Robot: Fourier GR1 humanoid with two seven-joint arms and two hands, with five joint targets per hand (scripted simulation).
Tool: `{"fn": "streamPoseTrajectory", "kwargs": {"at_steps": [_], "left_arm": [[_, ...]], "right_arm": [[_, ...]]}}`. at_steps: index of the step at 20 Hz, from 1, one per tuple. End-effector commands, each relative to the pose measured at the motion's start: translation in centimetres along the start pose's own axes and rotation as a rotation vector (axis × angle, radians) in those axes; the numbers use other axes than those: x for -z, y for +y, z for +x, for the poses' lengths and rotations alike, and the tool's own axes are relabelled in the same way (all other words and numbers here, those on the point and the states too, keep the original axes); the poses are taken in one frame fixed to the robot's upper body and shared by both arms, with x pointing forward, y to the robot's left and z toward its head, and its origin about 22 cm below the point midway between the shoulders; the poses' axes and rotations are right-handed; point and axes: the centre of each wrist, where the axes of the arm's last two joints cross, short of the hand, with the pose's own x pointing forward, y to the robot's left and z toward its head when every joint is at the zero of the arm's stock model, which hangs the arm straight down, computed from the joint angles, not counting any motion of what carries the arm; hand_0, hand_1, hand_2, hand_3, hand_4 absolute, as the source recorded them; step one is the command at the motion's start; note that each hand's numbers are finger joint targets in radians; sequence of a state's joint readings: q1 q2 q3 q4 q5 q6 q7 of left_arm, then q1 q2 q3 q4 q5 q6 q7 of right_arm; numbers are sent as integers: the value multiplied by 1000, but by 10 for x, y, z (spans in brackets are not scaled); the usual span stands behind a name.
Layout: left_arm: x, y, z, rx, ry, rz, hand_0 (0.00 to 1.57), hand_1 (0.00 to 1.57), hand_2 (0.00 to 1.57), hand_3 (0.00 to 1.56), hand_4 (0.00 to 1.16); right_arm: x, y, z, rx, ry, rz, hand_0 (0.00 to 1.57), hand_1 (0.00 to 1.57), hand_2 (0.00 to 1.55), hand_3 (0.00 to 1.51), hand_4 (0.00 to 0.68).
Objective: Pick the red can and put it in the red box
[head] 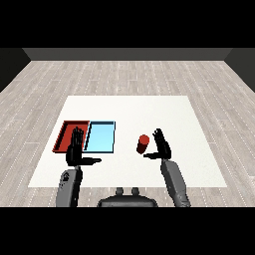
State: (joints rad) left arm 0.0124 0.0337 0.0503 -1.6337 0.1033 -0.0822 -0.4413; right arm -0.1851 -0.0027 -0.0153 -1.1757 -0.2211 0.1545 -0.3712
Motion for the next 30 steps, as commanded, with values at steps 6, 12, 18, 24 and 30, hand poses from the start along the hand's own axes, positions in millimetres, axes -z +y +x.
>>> {"fn": "streamPoseTrajectory", "kwargs": {"at_steps": [6, 12, 18, 24, 30], "left_arm": [[-10, 4, 17, -21, 11, -20, 0, 0, 0, 0, 0], [-14, -16, 0, -18, -20, -9, 0, 0, 0, 0, 0], [-2, -3, 6, -20, -7, -5, 0, 0, 0, 0, 0], [8, -12, 8, -38, -24, -4, 0, 0, 0, 0, 0], [-11, 0, 8, 0, -11, -3, 0, 0, 0, 0, 0]], "right_arm": [[6, 18, -25, 21, 26, 5, 0, 0, 0, 0, 0], [10, 21, -20, 19, 45, 2, 0, 0, 0, 0, 0], [25, 26, -20, 17, 59, -19, 0, 0, 0, 0, 0], [23, 29, -31, 24, 77, -26, 0, 0, 0, 0, 0], [48, 40, -24, 3, 97, -8, 0, 0, 0, 0, 0]]}}
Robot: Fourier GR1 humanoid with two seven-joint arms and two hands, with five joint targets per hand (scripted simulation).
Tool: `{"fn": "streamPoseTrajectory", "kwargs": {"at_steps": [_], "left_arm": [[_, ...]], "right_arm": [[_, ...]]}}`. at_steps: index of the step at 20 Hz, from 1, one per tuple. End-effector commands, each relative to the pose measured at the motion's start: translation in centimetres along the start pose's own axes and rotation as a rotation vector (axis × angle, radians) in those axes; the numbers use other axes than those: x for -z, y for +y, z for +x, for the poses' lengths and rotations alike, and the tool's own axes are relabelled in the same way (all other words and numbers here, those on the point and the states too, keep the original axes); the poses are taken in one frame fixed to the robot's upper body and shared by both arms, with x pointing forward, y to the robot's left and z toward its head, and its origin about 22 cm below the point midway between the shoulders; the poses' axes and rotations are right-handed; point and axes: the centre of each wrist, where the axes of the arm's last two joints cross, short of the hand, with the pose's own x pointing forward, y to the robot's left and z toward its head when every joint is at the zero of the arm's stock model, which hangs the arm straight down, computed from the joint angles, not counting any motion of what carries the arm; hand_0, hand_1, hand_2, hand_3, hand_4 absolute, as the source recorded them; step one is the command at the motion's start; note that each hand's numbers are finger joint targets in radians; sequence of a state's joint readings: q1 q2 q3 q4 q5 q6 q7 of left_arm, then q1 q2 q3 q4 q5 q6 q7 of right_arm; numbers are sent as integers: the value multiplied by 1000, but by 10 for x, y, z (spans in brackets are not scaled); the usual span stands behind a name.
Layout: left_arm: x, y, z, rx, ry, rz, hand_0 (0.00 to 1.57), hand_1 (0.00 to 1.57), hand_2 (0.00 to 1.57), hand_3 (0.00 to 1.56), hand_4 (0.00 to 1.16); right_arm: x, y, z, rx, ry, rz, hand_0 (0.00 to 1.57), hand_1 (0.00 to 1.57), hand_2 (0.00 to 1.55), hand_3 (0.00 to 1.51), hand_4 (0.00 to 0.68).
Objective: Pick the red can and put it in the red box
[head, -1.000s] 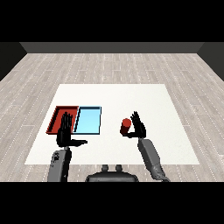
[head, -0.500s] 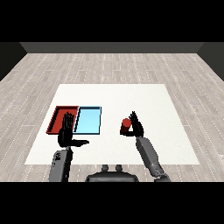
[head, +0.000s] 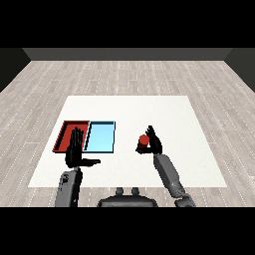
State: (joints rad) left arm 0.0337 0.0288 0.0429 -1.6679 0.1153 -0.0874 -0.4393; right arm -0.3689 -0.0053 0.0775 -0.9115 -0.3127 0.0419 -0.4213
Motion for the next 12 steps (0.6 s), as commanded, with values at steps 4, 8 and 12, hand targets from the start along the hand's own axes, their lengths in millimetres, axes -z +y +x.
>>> {"fn": "streamPoseTrajectory", "kwargs": {"at_steps": [4, 8, 12], "left_arm": [[-11, -1, 1, 1, 7, -5, 0, 0, 0, 0, 0], [15, 3, 1, -19, 3, 5, 0, 0, 0, 0, 0], [14, 16, 11, 3, 6, -1, 0, 0, 0, 0, 0]], "right_arm": [[6, 1, 8, 17, 18, 2, 0, 0, 0, 0, 0], [-1, 0, 10, 19, 16, 3, 0, 0, 0, 0, 0], [2, 31, -5, 6, 9, 19, 0, 0, 0, 0, 0]]}}
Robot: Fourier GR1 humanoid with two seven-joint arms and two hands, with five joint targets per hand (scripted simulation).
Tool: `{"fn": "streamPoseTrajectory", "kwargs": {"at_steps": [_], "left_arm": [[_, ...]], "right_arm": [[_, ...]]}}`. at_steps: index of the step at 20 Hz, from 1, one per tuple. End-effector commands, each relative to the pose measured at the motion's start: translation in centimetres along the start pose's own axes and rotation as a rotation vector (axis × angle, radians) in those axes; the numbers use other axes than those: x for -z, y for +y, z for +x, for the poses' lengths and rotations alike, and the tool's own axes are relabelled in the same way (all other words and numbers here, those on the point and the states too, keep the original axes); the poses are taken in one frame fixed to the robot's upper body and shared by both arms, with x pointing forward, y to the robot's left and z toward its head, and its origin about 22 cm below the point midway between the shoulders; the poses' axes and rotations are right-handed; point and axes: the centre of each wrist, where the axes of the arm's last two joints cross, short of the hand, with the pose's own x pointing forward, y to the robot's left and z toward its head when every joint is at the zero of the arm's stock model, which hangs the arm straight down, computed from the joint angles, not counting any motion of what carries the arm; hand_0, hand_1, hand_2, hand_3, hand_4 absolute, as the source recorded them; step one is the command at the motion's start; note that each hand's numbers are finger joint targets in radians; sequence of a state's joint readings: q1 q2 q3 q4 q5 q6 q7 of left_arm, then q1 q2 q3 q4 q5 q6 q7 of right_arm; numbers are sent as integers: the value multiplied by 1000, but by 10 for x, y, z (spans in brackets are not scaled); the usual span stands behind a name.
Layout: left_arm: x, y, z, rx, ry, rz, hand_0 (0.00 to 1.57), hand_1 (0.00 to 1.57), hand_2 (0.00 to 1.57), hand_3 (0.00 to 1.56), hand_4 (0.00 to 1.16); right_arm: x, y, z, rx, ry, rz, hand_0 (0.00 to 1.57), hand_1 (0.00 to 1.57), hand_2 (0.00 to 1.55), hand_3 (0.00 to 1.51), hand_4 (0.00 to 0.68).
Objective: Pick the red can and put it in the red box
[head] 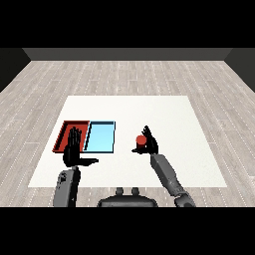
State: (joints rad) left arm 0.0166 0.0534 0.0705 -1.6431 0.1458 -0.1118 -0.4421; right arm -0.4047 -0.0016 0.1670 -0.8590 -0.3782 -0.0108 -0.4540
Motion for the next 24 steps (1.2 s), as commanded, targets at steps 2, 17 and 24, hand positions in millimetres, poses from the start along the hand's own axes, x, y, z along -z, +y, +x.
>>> {"fn": "streamPoseTrajectory", "kwargs": {"at_steps": [2, 17, 24], "left_arm": [[-13, -10, -1, 7, -7, 7, 0, 0, 0, 0, 0], [-9, 9, 4, 6, -22, 10, 0, 0, 0, 0, 0], [1, -2, -19, -8, 4, 13, 0, 0, 0, 0, 0]], "right_arm": [[-1, 7, 11, -4, 3, -4, 0, 0, 0, 0, 0], [19, -3, -3, -139, 49, -76, 1525, 1525, 1502, 1461, 493], [10, 7, -19, -257, 103, -101, 1538, 1538, 1472, 1420, 575]]}}
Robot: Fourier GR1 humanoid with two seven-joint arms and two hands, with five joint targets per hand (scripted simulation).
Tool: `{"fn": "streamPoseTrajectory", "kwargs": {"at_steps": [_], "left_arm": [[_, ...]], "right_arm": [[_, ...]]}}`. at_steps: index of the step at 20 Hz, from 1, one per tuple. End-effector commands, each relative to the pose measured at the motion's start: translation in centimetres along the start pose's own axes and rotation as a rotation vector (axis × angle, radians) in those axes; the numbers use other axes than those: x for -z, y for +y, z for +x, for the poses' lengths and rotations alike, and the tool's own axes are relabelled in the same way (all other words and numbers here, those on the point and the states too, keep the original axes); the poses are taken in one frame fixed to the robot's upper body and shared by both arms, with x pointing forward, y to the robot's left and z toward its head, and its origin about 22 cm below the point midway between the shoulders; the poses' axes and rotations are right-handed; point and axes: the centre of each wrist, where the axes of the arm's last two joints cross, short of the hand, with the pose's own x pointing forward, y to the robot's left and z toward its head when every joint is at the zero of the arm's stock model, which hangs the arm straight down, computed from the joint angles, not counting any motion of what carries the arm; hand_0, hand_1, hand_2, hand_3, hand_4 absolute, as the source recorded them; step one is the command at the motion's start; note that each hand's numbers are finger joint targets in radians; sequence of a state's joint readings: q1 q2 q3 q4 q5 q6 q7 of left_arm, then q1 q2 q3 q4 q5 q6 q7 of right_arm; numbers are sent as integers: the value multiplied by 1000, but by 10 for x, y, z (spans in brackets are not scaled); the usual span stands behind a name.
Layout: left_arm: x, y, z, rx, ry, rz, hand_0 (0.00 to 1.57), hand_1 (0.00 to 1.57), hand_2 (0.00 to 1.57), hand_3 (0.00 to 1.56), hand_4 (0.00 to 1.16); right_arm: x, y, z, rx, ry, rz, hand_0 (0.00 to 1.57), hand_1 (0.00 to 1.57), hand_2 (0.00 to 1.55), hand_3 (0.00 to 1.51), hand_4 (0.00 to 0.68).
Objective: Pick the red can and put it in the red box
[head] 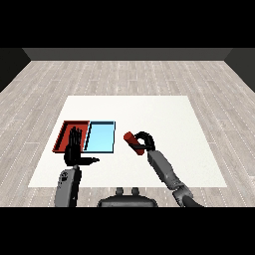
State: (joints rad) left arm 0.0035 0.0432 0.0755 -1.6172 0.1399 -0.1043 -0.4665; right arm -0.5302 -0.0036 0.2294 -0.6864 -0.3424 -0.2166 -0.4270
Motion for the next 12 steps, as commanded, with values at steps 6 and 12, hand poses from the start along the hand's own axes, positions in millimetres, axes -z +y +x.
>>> {"fn": "streamPoseTrajectory", "kwargs": {"at_steps": [6, 12], "left_arm": [[-13, 12, -9, -9, 7, 0, 0, 0, 0, 0, 0], [-17, 4, 2, -14, -8, -3, 0, 0, 0, 0, 0]], "right_arm": [[6, -4, -11, -56, 40, -13, 1531, 1531, 1468, 1413, 546], [-1, 10, 10, -74, 0, -16, 1548, 1548, 1475, 1411, 558]]}}
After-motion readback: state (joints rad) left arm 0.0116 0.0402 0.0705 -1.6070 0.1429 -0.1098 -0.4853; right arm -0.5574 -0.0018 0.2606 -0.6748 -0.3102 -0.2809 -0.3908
